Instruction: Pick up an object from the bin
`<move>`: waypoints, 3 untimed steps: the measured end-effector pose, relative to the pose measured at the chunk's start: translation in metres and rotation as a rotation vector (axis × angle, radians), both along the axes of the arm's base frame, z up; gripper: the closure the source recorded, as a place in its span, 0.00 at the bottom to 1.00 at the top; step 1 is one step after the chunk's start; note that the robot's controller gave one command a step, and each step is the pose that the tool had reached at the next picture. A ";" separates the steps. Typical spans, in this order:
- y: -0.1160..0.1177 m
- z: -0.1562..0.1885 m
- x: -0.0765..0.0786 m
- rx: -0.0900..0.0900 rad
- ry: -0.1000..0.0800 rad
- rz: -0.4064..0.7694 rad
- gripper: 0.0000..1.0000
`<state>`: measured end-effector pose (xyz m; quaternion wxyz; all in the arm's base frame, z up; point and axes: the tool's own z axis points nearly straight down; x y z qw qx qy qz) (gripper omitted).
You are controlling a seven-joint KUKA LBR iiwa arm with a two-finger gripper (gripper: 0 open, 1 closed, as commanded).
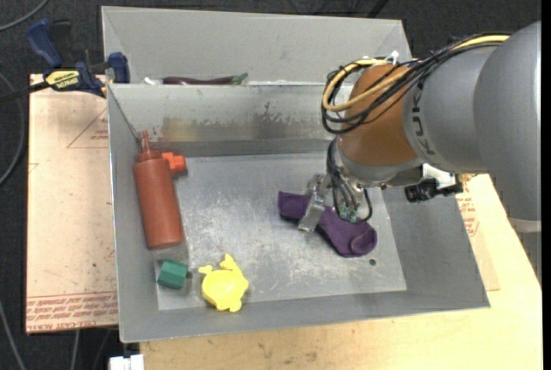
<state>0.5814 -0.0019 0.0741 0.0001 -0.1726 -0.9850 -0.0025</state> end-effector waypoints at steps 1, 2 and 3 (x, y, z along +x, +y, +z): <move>0.000 0.021 -0.002 0.000 0.006 0.001 1.00; 0.000 0.046 -0.001 0.000 0.002 0.002 1.00; 0.000 0.069 0.000 0.000 -0.002 0.002 1.00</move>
Offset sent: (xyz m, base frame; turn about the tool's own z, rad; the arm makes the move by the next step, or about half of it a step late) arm 0.0001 0.0002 0.1057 0.0000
